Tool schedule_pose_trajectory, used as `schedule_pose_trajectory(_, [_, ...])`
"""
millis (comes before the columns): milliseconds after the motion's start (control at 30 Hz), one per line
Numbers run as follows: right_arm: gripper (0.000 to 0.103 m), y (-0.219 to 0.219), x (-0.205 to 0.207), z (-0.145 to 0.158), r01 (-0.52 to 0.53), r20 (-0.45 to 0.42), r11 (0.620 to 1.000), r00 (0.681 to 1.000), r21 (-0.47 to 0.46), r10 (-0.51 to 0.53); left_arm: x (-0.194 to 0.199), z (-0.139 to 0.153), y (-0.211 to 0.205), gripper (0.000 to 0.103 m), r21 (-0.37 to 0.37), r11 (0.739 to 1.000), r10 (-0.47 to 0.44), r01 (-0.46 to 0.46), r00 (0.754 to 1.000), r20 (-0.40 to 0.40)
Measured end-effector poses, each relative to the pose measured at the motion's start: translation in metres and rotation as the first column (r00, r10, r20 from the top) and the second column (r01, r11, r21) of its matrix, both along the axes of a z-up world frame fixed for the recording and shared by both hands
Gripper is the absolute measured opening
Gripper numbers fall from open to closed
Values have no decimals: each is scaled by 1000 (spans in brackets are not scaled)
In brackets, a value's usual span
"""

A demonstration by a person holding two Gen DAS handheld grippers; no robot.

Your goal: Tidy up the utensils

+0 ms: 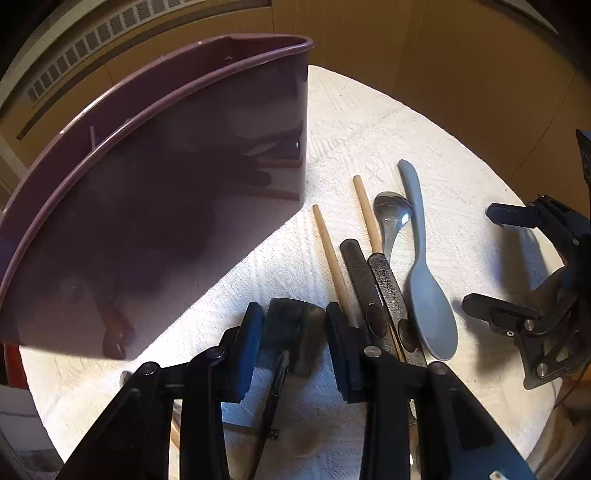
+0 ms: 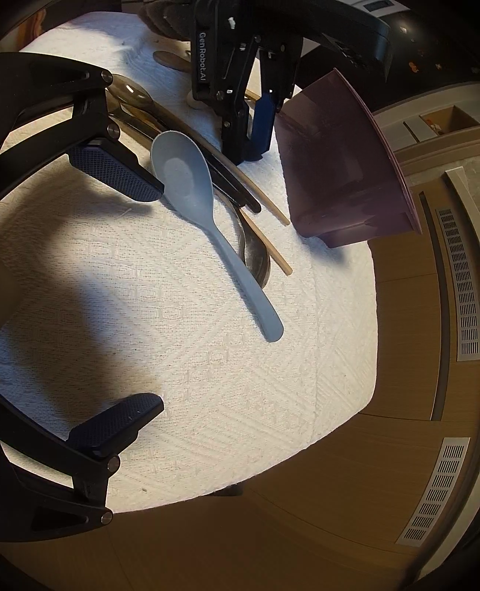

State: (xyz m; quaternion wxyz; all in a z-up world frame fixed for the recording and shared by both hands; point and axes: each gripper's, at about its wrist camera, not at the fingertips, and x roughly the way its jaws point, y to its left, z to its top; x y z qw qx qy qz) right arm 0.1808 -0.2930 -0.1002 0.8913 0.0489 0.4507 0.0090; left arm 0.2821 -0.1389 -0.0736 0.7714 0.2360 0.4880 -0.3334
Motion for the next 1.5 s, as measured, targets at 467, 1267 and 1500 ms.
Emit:
schedule_pose_trajectory(467, [60, -8, 18, 17, 70, -31, 987, 997, 142, -66, -68, 67, 120, 29, -337, 859, 472, -385, 850, 232])
schedule_pose_trajectory(1267, [38, 9, 107, 9, 98, -22, 989, 995, -107, -101, -55, 52, 164, 29, -472, 766, 545, -436, 830, 117])
schedule_pose_trajectory(1500, [39, 8, 77, 22, 241, 23, 969, 970, -46, -240, -65, 55, 162, 29, -455, 773, 547, -443, 828, 124])
